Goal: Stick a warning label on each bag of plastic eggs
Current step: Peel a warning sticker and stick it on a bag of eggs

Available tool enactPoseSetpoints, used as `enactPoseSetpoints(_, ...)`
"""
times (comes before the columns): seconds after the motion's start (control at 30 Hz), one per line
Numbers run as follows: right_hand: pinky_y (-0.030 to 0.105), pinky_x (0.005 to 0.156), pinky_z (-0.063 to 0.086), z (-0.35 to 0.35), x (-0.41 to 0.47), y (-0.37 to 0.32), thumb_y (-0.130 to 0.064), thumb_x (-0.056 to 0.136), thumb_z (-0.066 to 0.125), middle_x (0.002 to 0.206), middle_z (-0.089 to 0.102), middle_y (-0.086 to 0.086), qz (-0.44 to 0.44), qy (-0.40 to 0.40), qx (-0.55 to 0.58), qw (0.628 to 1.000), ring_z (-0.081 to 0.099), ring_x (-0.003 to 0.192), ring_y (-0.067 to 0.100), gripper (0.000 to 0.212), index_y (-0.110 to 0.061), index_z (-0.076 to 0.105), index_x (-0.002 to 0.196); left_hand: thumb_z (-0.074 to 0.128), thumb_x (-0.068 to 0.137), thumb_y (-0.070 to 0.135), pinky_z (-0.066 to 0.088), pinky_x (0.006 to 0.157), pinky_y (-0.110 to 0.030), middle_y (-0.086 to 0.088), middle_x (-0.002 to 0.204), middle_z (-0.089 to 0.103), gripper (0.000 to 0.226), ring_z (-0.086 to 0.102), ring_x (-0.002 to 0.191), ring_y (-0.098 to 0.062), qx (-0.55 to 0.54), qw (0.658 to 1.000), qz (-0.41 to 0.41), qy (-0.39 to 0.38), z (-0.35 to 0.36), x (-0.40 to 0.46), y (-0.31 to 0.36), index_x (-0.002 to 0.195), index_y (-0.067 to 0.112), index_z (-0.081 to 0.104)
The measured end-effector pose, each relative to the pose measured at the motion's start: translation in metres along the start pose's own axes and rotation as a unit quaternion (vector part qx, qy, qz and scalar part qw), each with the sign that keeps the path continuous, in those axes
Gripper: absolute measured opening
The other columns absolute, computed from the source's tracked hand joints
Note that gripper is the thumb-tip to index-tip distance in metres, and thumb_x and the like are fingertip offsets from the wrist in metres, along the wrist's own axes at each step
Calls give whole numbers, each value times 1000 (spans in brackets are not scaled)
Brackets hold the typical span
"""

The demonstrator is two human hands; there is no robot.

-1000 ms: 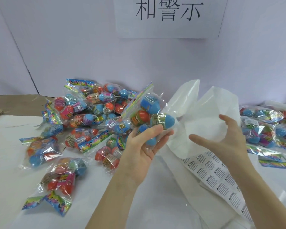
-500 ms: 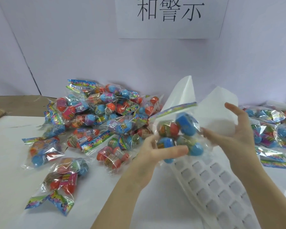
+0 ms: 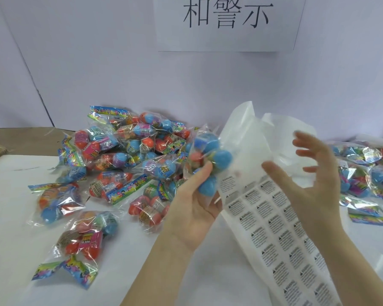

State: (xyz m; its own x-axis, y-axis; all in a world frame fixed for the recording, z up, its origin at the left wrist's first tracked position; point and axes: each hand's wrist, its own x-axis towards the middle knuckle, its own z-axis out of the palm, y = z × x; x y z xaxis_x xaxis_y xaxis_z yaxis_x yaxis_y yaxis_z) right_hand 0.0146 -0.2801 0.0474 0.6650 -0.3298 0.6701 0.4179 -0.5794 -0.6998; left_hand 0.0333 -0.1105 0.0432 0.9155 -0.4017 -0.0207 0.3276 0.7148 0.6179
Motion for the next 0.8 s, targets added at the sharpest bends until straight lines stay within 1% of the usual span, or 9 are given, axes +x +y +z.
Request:
enactPoseSetpoints(0.07, 24, 87, 33, 5, -4, -3, -40, 65, 75, 99, 51, -4, -99, 1, -82, 992, 41, 94, 7, 38, -28, 65, 100, 77, 49, 22, 58, 72, -40, -8, 91, 74, 39, 71, 78, -23, -78, 997, -10, 26, -2, 1, 1, 87, 13, 78)
enactPoseSetpoints(0.13, 17, 85, 31, 10, -7, -6, -38, 68, 73, 90, 51, -2, -173, -4, -96, 980, 38, 86, 10, 29, -20, 70, 91, 80, 45, 19, 59, 67, -48, -12, 94, 72, 61, 71, 79, -27, -144, 988, -20, 47, -1, 2, 3, 104, 7, 72)
enactPoseSetpoints(0.23, 16, 80, 34, 19, -13, -8, -33, 77, 66, 87, 52, -3, -215, -38, -91, 972, 41, 82, 13, 22, -19, 73, 91, 80, 45, 20, 59, 62, -45, -15, 101, 70, 80, 70, 82, -30, -165, 984, -26, 59, 0, 1, 4, 122, 6, 62)
enactPoseSetpoints(0.3, 17, 79, 35, 23, -17, -8, -30, 81, 61, 89, 52, -4, -210, -58, -88, 972, 40, 84, 11, 22, -18, 72, 96, 82, 48, 19, 58, 70, -44, -13, 97, 71, 75, 70, 81, -28, -154, 987, -28, 38, -1, 1, 3, 118, 5, 63)
enactPoseSetpoints(0.4, 14, 81, 32, 26, -20, -8, -26, 87, 54, 91, 51, -4, -198, -60, -96, 974, 41, 84, 13, 25, -16, 70, 103, 94, 40, 17, 55, 78, -36, -11, 91, 72, 65, 68, 80, -23, -139, 989, -42, -5, -3, 0, 1, 100, 3, 72)
enactPoseSetpoints(0.47, 16, 81, 33, 26, -20, -8, -25, 88, 53, 92, 50, -4, -197, -54, -102, 974, 40, 83, 14, 25, -18, 68, 106, 94, 42, 19, 49, 81, -32, -8, 86, 71, 55, 61, 81, -18, -122, 991, -47, -33, -3, -1, 0, 92, 4, 75)
enactPoseSetpoints(0.63, 27, 74, 38, 25, -19, -6, -24, 85, 56, 87, 57, 1, -216, -36, -116, 969, 41, 82, 17, 24, -14, 73, 98, 92, 44, 14, 54, 57, -26, -12, 85, 72, 53, 69, 70, -21, -129, 989, -53, -53, 1, -3, 2, 92, 2, 75)
enactPoseSetpoints(0.73, 24, 71, 37, 25, -18, -5, -22, 84, 59, 83, 63, 6, -243, -27, -123, 962, 42, 81, 17, 21, -11, 75, 93, 87, 51, 14, 55, 59, -27, -12, 87, 71, 53, 67, 75, -22, -133, 989, -56, -26, 1, -2, 2, 99, 0, 72)
enactPoseSetpoints(0.8, 20, 72, 35, 25, -17, -4, -21, 84, 60, 82, 65, 7, -252, -24, -122, 960, 43, 81, 16, 20, -10, 75, 91, 79, 55, 19, 55, 65, -27, -11, 90, 70, 48, 60, 89, -22, -130, 990, -55, -6, 1, -1, 0, 99, 2, 72)
